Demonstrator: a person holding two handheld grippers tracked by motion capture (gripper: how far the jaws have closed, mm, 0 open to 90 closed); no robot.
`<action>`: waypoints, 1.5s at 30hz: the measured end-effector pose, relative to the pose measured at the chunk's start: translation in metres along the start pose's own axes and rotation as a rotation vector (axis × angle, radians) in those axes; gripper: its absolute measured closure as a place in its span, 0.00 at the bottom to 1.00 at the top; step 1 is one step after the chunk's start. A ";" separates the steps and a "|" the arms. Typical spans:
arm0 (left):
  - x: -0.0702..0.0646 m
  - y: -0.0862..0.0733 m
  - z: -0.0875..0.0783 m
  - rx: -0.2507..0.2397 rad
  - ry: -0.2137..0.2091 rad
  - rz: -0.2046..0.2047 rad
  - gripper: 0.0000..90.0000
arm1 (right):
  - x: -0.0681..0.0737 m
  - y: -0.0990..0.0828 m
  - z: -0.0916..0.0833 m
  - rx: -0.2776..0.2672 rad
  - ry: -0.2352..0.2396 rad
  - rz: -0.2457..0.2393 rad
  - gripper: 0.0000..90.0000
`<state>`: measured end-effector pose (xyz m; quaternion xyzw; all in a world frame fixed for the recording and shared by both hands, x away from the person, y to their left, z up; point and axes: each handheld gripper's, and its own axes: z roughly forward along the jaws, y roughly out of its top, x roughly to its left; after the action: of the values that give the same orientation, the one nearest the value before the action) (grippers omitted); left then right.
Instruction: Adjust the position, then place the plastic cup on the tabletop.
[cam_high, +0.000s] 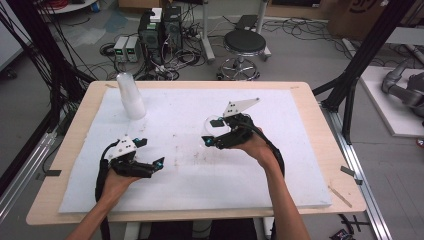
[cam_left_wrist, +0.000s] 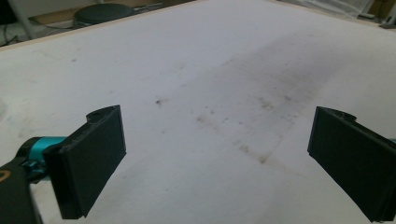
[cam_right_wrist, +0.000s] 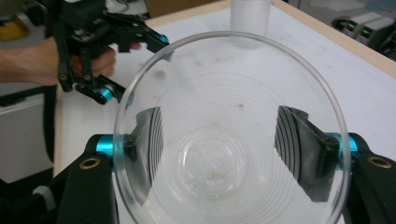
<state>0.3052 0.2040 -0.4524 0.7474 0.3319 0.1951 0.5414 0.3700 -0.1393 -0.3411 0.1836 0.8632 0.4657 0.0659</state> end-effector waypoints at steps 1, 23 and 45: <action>0.002 -0.003 -0.002 0.001 0.012 -0.004 0.05 | 0.000 0.000 0.000 0.000 0.000 0.000 0.37; 0.012 -0.021 -0.009 -0.028 0.029 -0.066 0.05 | -0.002 0.007 0.008 0.073 -0.054 0.009 0.38; 0.012 -0.022 -0.011 -0.042 0.002 -0.061 0.05 | -0.013 -0.005 0.035 0.153 -0.132 0.024 0.37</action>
<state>0.3006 0.2243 -0.4703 0.7252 0.3510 0.1863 0.5623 0.3908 -0.1198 -0.3656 0.2289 0.8876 0.3862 0.1031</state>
